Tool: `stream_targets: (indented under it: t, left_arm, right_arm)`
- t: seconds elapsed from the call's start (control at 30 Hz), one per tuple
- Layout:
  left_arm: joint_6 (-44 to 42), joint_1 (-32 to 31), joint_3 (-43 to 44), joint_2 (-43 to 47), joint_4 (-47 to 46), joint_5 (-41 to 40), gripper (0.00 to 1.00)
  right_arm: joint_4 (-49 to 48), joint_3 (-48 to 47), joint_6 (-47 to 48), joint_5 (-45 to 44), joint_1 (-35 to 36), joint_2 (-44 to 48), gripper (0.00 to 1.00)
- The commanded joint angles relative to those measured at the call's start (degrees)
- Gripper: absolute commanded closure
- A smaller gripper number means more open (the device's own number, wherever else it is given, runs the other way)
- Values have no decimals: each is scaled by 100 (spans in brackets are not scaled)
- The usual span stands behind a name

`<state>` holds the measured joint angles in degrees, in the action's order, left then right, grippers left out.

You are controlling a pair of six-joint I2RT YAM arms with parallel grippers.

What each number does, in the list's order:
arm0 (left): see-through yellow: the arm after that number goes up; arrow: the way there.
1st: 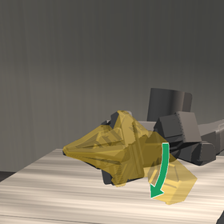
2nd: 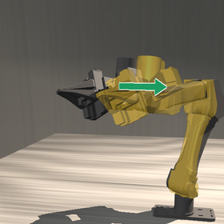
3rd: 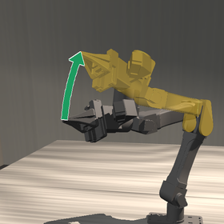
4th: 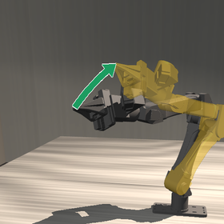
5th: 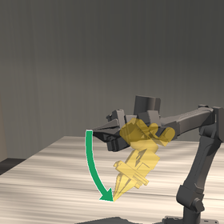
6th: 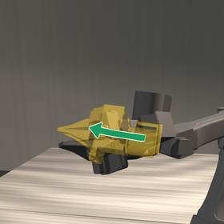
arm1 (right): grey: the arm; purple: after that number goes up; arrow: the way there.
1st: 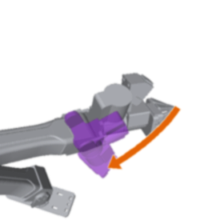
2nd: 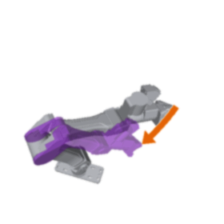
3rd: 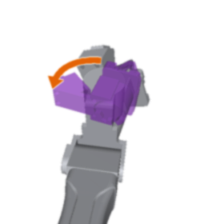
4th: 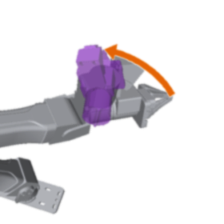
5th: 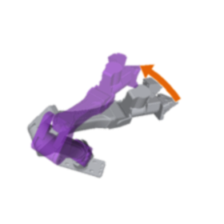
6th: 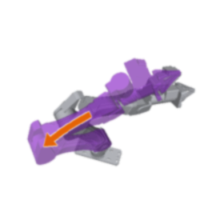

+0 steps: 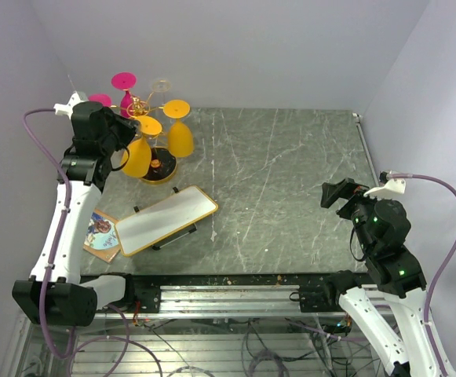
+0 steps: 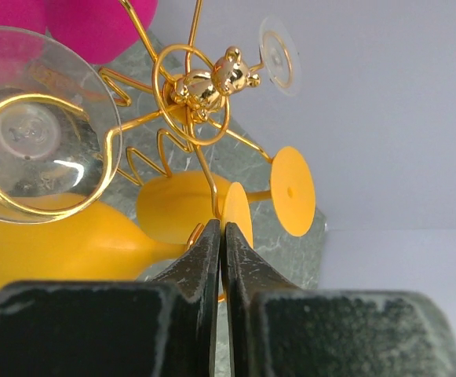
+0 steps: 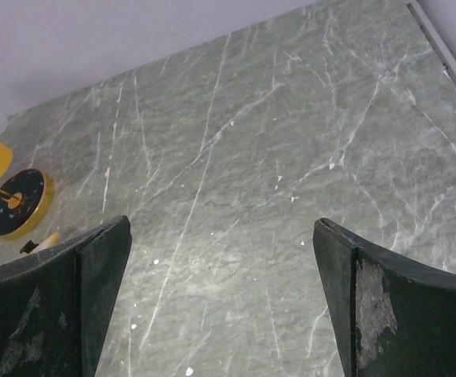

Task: Take the wine glass off the wine glass rack

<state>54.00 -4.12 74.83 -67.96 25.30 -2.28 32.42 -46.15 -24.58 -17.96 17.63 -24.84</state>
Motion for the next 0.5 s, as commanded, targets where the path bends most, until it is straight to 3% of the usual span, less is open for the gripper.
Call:
stream_targets:
  t: [0.0,0.47]
  left_arm:
    - [363,163,-91,130,-514,114,93]
    - [1177,427,-498,82,-1219,659,93]
  right_arm:
    - [-61,56,-38,-138,-46,-2,0]
    - [-51,54,-59,-180,-75,-13,0]
